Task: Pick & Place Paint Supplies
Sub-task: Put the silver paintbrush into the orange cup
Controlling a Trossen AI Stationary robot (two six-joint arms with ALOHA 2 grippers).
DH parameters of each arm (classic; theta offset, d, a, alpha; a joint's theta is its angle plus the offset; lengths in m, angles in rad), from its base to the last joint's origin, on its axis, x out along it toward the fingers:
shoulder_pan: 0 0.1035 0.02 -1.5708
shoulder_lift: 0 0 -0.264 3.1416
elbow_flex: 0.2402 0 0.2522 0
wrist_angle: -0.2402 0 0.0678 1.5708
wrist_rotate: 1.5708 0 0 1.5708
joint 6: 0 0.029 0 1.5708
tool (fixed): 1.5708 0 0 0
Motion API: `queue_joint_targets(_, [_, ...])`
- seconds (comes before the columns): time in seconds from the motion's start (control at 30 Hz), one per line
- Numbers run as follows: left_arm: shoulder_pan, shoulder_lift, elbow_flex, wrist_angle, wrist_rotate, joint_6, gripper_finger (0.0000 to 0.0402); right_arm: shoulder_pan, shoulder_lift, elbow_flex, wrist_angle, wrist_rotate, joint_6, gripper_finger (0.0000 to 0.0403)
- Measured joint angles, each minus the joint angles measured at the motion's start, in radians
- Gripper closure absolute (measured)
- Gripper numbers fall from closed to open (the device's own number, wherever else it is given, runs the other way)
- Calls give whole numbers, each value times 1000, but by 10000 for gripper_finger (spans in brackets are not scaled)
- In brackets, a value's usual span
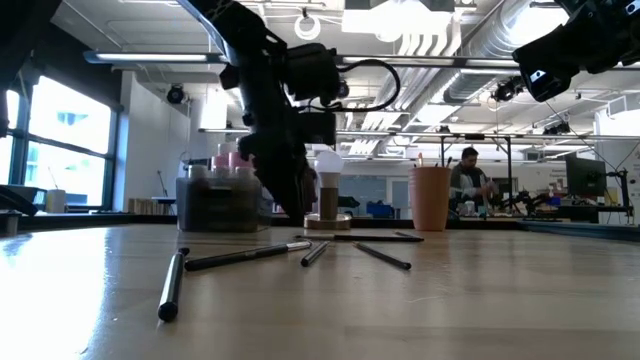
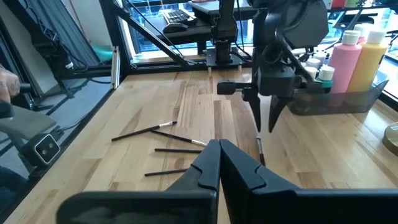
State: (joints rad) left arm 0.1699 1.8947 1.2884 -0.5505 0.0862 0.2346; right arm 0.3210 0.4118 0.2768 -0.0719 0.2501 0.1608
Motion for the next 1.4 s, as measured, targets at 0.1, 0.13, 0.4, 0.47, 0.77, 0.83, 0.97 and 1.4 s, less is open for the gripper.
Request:
queue_joint_targets(0.1, [0, 0, 1, 24, 1, 0, 312, 0, 0, 0, 0, 0, 3, 401])
queue_joint_targets(0.13, [0, 0, 2, 19, 1, 0, 312, 0, 0, 0, 0, 0, 3, 401])
queue_joint_targets(0.4, [0, 2, 1, 9, 38, -1, 312, 0, 0, 0, 0, 0, 3, 401])
queue_joint_targets(0.47, [0, 7, 2, 2, 44, -1, 312, 0, 0, 0, 0, 0, 3, 401])
queue_joint_targets(0.77, [0, 8, -8, 8, 41, -4, 312, 0, 0, 0, 0, 0, 3, 401])
queue_joint_targets(0.83, [0, 12, -8, 10, 41, -4, 312, 0, 0, 0, 0, 0, 3, 401])
queue_joint_targets(0.97, [0, 30, -9, 27, 50, -5, 312, 0, 0, 0, 0, 0, 3, 401])
queue_joint_targets(1.4, [-13, 69, -4, 41, 40, -4, 312, 0, 0, 0, -7, 1, 3, 401])
